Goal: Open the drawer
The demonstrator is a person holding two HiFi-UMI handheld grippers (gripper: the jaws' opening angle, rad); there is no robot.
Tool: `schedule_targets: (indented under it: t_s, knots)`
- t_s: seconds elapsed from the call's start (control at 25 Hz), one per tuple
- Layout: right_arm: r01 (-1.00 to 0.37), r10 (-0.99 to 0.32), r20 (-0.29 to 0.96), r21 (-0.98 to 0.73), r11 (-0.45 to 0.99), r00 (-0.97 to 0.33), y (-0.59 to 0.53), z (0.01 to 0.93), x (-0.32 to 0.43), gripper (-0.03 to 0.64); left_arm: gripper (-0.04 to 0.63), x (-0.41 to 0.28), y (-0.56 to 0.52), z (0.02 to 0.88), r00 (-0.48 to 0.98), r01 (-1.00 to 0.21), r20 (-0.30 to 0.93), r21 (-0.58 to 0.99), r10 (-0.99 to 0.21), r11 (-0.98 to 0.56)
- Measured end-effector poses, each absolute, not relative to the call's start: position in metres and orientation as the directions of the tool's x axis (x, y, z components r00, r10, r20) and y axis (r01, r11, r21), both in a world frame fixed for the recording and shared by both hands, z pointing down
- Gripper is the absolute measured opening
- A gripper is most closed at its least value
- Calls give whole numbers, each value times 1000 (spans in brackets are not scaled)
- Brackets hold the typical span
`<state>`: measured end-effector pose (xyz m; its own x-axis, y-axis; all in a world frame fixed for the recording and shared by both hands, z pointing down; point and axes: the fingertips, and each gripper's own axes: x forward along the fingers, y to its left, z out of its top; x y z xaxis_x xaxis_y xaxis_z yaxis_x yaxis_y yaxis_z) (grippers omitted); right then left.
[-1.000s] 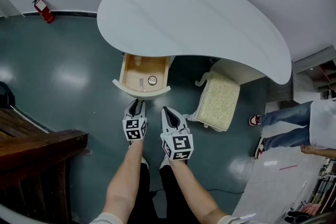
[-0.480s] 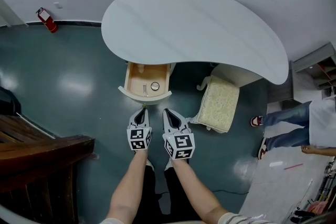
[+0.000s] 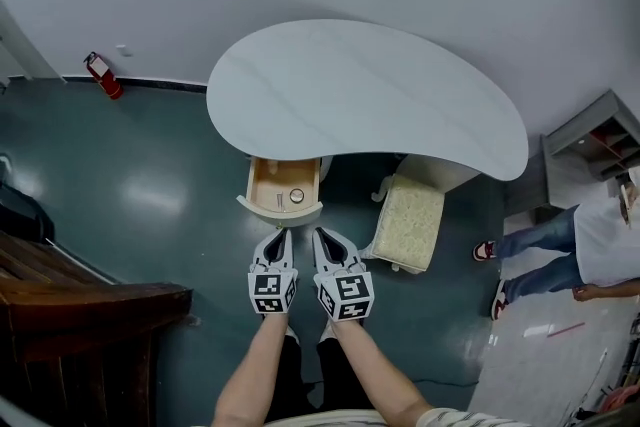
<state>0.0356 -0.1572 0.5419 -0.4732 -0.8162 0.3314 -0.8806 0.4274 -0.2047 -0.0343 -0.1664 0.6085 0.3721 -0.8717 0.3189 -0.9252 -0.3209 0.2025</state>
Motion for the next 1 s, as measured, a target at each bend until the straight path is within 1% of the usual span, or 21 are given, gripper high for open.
schedule_targets:
  t_s: [0.36,0.72,1.0]
  knots:
    - [-873,-841,251,-236,427,-479,-142,449,57,13,5,-35,-150,481,377,-924,220,155,-900,-349]
    - [-871,-864,141,-174,459,-483,-131,350,53,13,5,-37,-131,380,368,-926,130,145,-921,-350]
    - [-863,-863,80,-136,486,-499,-116,297,42,12,5,-46,-120,298,355,-931,30,100,-934,-351]
